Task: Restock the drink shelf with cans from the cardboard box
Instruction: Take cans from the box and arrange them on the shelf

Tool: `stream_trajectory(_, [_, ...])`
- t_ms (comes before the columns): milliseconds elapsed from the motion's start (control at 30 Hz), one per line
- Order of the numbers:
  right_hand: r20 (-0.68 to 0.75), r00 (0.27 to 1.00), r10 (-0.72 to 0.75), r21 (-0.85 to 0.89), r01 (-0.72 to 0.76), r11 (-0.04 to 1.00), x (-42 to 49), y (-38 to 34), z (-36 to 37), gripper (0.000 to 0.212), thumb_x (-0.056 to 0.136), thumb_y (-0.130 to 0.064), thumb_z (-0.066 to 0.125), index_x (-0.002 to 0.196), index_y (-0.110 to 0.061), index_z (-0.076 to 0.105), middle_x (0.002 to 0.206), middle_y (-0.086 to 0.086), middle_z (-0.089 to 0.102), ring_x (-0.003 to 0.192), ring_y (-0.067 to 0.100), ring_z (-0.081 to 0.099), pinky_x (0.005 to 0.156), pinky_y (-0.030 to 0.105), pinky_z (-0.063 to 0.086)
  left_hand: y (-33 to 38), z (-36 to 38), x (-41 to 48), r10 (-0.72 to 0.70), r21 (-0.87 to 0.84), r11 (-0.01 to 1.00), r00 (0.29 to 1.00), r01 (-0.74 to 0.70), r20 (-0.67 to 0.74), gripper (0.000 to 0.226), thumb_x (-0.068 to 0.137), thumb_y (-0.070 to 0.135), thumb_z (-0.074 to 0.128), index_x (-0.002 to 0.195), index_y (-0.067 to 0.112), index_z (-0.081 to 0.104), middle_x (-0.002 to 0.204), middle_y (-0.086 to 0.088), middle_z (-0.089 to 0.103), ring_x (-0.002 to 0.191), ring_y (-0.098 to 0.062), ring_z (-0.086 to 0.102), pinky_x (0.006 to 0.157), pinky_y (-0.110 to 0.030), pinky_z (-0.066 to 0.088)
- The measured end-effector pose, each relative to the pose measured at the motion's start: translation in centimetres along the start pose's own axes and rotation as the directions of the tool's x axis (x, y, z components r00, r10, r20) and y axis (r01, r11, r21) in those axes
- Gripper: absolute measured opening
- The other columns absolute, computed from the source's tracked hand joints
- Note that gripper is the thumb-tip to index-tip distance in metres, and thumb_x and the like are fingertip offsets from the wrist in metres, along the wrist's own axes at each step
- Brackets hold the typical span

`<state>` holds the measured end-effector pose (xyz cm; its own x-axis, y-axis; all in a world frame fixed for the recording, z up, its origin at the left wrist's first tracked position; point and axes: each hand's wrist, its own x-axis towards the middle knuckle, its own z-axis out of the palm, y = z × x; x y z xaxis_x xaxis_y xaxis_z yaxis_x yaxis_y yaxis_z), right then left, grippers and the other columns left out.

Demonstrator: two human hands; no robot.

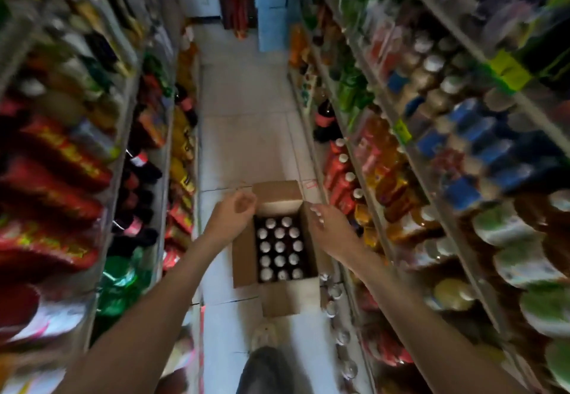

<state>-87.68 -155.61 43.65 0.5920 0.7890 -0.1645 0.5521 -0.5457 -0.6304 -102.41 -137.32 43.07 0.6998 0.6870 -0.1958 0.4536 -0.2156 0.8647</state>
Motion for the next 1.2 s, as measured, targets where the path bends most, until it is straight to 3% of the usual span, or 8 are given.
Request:
stream_trajectory(233, [0.326, 0.921, 0.212, -0.036, -0.212, 0.977, 7.3, 13.1, 16.5, 0.056, 0.087, -0.027, 0.058, 0.139, -0.015, 0.041, 0.135, 0.008, 0.049, 0.125, 0.027, 0.048, 0.102, 0.034, 0.039, -14.0, 3.2, 7.4, -0.090, 0.091, 0.991, 0.989, 0.101, -0.120, 0.021, 0.088, 0.015, 0.059, 0.101, 0.030, 0.055, 0.080, 0.009, 0.063, 0.070, -0.013, 0.060, 0.058, -0.025, 0.047])
stream_trajectory(433, [0.626, 0.761, 0.169, -0.110, -0.129, 0.986, 13.2, 22.4, 31.8, 0.065, 0.092, -0.035, 0.057, 0.148, -0.026, 0.025, 0.153, 0.004, 0.021, 0.139, 0.024, 0.028, 0.112, 0.033, 0.029, -24.1, 7.8, 16.1, 0.020, 0.164, 0.986, 0.983, 0.010, -0.183, 0.029, 0.092, 0.020, 0.054, 0.119, 0.025, 0.044, 0.093, 0.009, 0.061, 0.074, -0.004, 0.058, 0.056, -0.015, 0.041])
stream_trajectory(567, [0.765, 0.627, 0.147, -0.178, -0.014, 0.984, 16.1, 24.9, 40.8, 0.078, 0.084, -0.045, 0.062, 0.148, -0.031, 0.021, 0.155, 0.003, 0.015, 0.137, 0.028, 0.031, 0.107, 0.037, 0.037, -30.8, 11.4, 18.8, 0.003, 0.102, 0.995, 0.967, 0.024, -0.255, 0.034, 0.092, 0.022, 0.054, 0.124, 0.025, 0.043, 0.097, 0.006, 0.062, 0.077, -0.009, 0.061, 0.065, -0.025, 0.051])
stream_trajectory(800, [0.747, 0.659, 0.088, -0.202, 0.099, 0.974, 16.8, 26.8, 46.5, 0.079, 0.078, -0.039, 0.069, 0.142, -0.017, 0.026, 0.136, 0.011, 0.044, 0.119, 0.031, 0.051, 0.092, 0.037, 0.045, -38.7, 15.9, 19.0, -0.098, 0.097, 0.988, 0.979, 0.117, -0.181, 0.040, 0.094, 0.023, 0.053, 0.132, 0.021, 0.041, 0.104, 0.006, 0.057, 0.084, -0.010, 0.058, 0.070, -0.021, 0.044])
stream_trajectory(933, [0.657, 0.732, 0.181, -0.025, -0.219, 0.975, 18.1, 28.9, 44.6, 0.054, 0.073, -0.035, 0.066, 0.121, -0.019, 0.047, 0.111, 0.000, 0.056, 0.102, 0.018, 0.058, 0.084, 0.029, 0.050, -40.1, 17.6, 18.8, -0.210, 0.022, 0.978, 0.963, 0.209, 0.170, 0.037, 0.084, 0.008, 0.060, 0.120, 0.013, 0.053, 0.110, 0.000, 0.057, 0.099, -0.014, 0.056, 0.085, -0.026, 0.043])
stream_trajectory(1067, [0.685, 0.680, 0.262, 0.374, -0.637, 0.674, 20.1, 29.9, 40.3, 0.023, 0.089, -0.023, 0.059, 0.110, -0.015, 0.059, 0.113, 0.013, 0.063, 0.095, 0.027, 0.066, 0.082, 0.045, 0.057, -40.0, 19.3, 19.0, -0.220, 0.342, 0.938, 0.856, 0.054, 0.467, 0.066, 0.067, 0.046, 0.060, 0.130, 0.031, 0.048, 0.132, 0.004, 0.054, 0.122, -0.017, 0.049, 0.106, -0.038, 0.037])
stream_trajectory(1133, [0.689, 0.683, 0.242, 0.517, -0.697, 0.497, 20.9, 29.4, 37.9, 0.032, 0.093, -0.025, 0.055, 0.117, -0.005, 0.055, 0.110, 0.020, 0.064, 0.085, 0.032, 0.069, 0.070, 0.044, 0.059, -38.5, 20.8, 19.0, -0.214, 0.502, 0.860, 0.834, -0.086, 0.509, 0.077, 0.070, 0.059, 0.060, 0.138, 0.034, 0.037, 0.137, 0.006, 0.049, 0.126, -0.014, 0.044, 0.112, -0.040, 0.023])
stream_trajectory(1200, [0.680, 0.697, 0.229, 0.576, -0.700, 0.422, 21.1, 28.3, 35.8, 0.041, 0.089, -0.029, 0.055, 0.117, 0.000, 0.054, 0.100, 0.022, 0.066, 0.072, 0.029, 0.068, 0.056, 0.032, 0.055, -36.9, 22.1, 18.5, -0.192, 0.479, 0.874, 0.844, -0.085, 0.501, 0.082, 0.069, 0.063, 0.067, 0.138, 0.032, 0.035, 0.133, 0.008, 0.052, 0.123, -0.012, 0.047, 0.112, -0.038, 0.021])
